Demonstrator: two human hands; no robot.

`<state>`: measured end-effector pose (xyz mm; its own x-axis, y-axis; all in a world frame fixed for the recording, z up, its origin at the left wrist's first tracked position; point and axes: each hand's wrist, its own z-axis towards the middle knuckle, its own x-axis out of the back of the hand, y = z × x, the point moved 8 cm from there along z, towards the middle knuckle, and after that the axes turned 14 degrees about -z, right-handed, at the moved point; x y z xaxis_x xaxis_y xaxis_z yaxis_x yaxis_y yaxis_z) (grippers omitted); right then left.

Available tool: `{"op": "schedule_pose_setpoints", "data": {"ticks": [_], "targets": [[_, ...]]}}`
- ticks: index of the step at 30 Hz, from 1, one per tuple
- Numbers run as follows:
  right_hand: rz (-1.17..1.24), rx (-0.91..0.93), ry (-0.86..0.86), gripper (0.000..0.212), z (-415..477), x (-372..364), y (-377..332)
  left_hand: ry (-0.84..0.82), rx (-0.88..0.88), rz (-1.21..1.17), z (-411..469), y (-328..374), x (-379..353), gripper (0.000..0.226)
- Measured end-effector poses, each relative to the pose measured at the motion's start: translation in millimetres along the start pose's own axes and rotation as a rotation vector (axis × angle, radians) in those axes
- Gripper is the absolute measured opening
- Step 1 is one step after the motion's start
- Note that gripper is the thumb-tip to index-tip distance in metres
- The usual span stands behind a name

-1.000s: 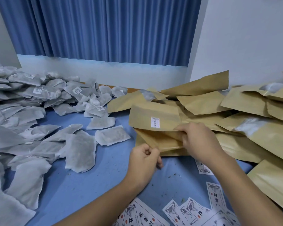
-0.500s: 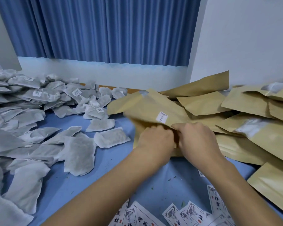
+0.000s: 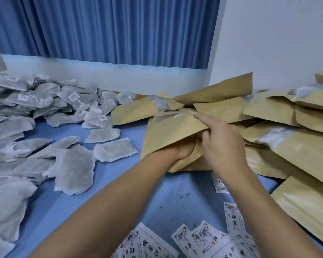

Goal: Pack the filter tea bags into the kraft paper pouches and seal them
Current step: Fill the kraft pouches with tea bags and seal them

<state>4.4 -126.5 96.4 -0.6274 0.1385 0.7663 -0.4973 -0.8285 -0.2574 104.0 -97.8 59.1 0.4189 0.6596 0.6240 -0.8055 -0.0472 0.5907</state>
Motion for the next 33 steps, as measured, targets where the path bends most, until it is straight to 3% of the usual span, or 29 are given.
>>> {"op": "schedule_pose_setpoints", "data": {"ticks": [2,4,6,9,11,13,15,21,24,27,30,33], "targets": [[0.024,-0.055,-0.071,0.055,0,-10,10,-0.071,0.009,0.074,-9,5,-11,0.028],[0.100,-0.107,-0.116,0.058,4,-15,24,0.001,0.017,0.228,-30,12,-10,0.021],[0.129,-0.135,-0.112,0.060,10,-11,36,0.050,-0.196,0.166,-64,46,-12,0.012],[0.091,-0.121,-0.125,0.055,17,-9,43,-0.061,-0.513,0.052,-110,82,-40,0.021],[0.062,-0.098,-0.130,0.055,19,-9,41,-0.207,-0.402,0.021,-112,77,-64,0.016],[0.038,-0.092,-0.134,0.055,19,-8,41,-0.298,-0.195,0.080,-109,59,-85,0.038],[0.015,-0.093,-0.150,0.055,18,-8,41,-0.357,-0.123,0.205,-107,48,-97,0.043],[-0.043,-0.107,-0.223,0.057,13,-16,41,-0.290,-0.081,0.186,-108,44,-87,0.013],[-0.049,-0.101,-0.210,0.055,12,-16,39,-0.307,-0.132,0.239,-116,42,-80,0.020],[-0.060,-0.103,-0.207,0.053,11,-16,38,-0.186,-0.304,0.208,-123,60,-49,0.025],[-0.062,-0.101,-0.213,0.051,11,-14,38,0.235,-0.654,0.075,-132,94,11,0.022],[-0.077,-0.095,-0.240,0.051,13,-14,35,0.390,-0.766,0.131,-131,106,43,0.020]]}}
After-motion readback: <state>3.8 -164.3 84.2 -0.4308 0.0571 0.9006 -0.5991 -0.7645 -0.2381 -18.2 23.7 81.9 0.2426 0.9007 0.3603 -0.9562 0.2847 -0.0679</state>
